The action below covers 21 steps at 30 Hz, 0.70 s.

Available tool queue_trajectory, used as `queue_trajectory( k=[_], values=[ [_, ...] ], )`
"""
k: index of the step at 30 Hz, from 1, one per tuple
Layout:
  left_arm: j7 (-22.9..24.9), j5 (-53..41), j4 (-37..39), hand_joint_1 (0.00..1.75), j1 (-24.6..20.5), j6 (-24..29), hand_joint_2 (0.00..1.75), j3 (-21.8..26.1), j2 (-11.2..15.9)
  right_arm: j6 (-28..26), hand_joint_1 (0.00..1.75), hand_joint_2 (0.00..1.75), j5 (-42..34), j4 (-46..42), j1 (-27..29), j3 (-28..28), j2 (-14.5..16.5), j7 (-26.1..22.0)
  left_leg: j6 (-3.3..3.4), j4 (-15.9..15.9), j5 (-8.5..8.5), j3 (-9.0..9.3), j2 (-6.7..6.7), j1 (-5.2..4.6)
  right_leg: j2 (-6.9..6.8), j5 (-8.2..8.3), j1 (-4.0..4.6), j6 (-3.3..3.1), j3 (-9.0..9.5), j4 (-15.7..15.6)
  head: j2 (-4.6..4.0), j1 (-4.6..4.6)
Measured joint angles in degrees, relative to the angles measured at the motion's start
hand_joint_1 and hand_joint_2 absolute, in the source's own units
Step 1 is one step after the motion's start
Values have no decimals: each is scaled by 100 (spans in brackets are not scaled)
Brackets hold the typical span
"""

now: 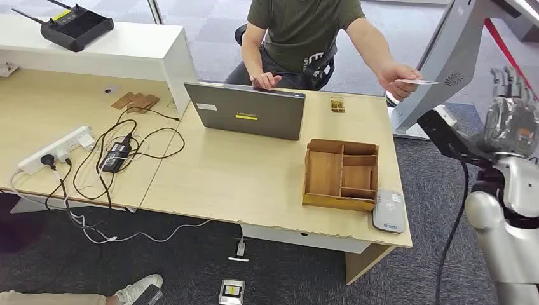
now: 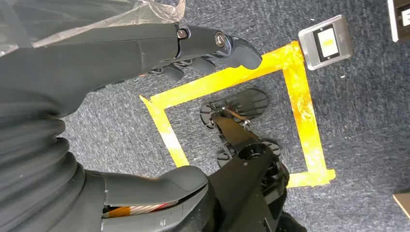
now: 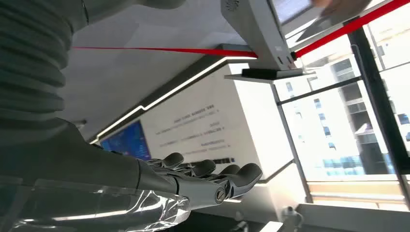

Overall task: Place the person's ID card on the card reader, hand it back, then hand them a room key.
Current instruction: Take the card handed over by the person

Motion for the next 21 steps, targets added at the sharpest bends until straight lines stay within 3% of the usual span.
queue_trajectory(
  k=[5,11,12,15,16,21],
  values=[
    [70,-4,0,0,-62,-5,175,-46,-29,-95,0,175,346,538,-499,595,300,-1,0,0,0,-7,1,1,0,0,1,0,-7,2,0,1],
    [119,15,0,0,-80,-15,175,-69,-61,-648,0,175,557,1493,-978,1138,774,0,0,1,0,-16,0,3,0,0,2,0,-19,1,0,1],
    [123,20,0,0,-80,-18,175,-75,-64,-720,25,175,566,1650,-1042,1204,842,-1,0,1,0,-17,1,3,0,0,2,0,-20,1,0,1],
    [128,27,0,0,-78,-27,175,-97,-75,-836,156,175,564,2079,-1186,1353,1025,-14,0,1,0,-18,0,3,0,0,2,0,-22,1,0,1],
    [128,28,0,0,-77,-29,175,-102,-78,-854,175,175,555,2211,-1226,1390,1082,-27,0,1,0,-18,1,3,0,0,2,0,-22,1,0,1],
    [128,28,0,0,-73,-34,175,-114,-83,-896,175,175,514,2710,-1363,1500,1270,-86,0,2,0,-17,1,3,0,0,1,0,-23,0,0,1]
  ],
)
